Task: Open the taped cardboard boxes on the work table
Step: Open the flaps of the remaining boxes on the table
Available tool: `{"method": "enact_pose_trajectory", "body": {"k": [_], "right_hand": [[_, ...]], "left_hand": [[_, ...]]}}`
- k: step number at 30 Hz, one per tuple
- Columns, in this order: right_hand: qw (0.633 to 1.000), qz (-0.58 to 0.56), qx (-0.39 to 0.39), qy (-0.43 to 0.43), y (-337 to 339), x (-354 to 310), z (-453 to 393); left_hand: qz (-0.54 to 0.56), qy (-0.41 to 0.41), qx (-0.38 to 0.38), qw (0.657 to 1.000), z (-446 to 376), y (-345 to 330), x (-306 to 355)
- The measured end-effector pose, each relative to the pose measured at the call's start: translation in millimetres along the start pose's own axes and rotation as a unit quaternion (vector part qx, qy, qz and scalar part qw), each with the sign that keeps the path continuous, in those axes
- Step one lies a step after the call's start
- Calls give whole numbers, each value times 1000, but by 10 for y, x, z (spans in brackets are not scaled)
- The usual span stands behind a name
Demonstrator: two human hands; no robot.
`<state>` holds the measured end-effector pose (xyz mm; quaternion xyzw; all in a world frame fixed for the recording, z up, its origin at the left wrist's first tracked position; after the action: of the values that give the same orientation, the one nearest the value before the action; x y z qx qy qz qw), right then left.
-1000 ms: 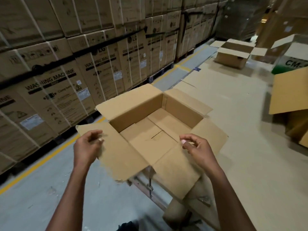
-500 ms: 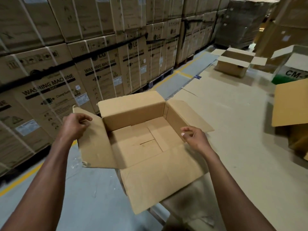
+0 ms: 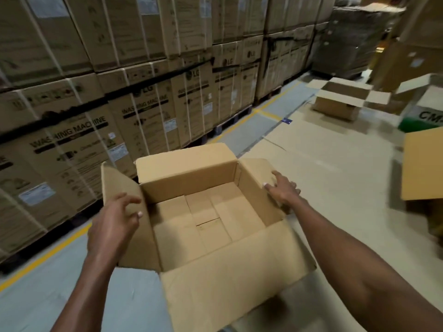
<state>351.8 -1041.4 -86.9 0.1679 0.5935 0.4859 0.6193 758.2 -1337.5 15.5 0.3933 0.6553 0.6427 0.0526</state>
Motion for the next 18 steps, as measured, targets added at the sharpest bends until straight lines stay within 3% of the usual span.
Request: {"method": "enact_pose_trajectory", "body": {"k": [9, 15, 18], "right_hand": [[998, -33, -47, -33, 16, 323, -210], [989, -145, -31, -3, 103, 293, -229], [996, -83, -7, 5, 217, 322, -167]], "left_hand": [[70, 42, -30, 996, -129, -78, -215], [62, 46, -46, 996, -233, -47, -181], [68, 31, -49, 996, -339, -2, -119]]}}
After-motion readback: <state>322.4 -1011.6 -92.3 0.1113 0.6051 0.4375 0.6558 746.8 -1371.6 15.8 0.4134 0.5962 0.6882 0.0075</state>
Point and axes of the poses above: each hand's wrist, its own z-axis away from the middle knuckle, its own y-axis out of the back of the hand, x = y × z, the point moved 8 cm from there along -z, towards the middle knuckle, and after that the axes turned 3 degrees about -z, right-handed, at the moved point
